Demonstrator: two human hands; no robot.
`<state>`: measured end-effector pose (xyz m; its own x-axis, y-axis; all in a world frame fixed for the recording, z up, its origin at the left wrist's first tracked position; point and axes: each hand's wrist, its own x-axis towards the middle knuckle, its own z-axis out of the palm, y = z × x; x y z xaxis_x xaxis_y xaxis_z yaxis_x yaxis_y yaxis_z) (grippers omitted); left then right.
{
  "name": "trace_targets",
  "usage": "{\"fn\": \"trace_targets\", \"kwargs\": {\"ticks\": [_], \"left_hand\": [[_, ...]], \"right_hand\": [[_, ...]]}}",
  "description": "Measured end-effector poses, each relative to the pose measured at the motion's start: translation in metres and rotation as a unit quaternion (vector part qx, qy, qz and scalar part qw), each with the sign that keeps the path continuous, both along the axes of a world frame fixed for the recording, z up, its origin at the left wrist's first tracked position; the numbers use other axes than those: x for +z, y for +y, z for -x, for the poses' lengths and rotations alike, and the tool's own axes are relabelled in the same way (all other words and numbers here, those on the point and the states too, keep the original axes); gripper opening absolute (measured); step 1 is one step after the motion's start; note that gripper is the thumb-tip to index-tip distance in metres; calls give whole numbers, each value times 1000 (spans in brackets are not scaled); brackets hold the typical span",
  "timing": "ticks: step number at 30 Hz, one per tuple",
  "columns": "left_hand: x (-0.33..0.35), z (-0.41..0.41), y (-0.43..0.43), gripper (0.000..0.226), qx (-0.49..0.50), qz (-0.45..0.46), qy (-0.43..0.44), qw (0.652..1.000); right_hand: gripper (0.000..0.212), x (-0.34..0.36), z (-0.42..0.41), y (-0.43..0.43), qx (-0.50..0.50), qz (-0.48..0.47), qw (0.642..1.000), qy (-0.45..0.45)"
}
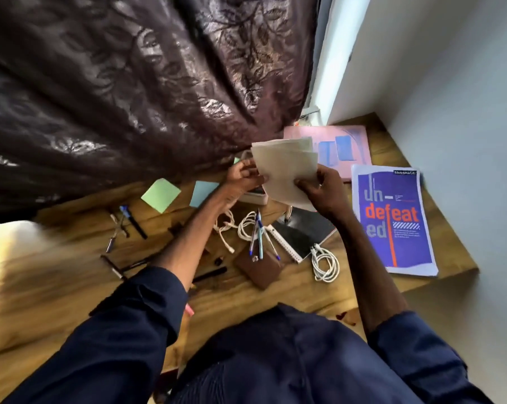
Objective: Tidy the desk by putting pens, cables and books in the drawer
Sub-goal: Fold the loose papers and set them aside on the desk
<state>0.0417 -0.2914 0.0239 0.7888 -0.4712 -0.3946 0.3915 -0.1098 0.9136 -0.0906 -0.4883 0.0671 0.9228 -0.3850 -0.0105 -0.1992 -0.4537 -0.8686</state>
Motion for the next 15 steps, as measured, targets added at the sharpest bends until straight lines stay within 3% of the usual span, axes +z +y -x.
{"fn": "trace_targets", "kwargs": {"ticks": [7, 11, 15], "left_hand": [[22, 64, 91, 23, -14, 33, 15, 999], [10, 87, 139, 42, 15, 47, 3, 999], [10, 110, 169, 41, 79, -32, -45, 995]], "right_hand": [[9, 14, 20, 64, 138, -22, 990, -9], [20, 10, 27, 104, 136, -6, 991, -13], [16, -3, 37, 145, 74, 30, 997, -3]]}}
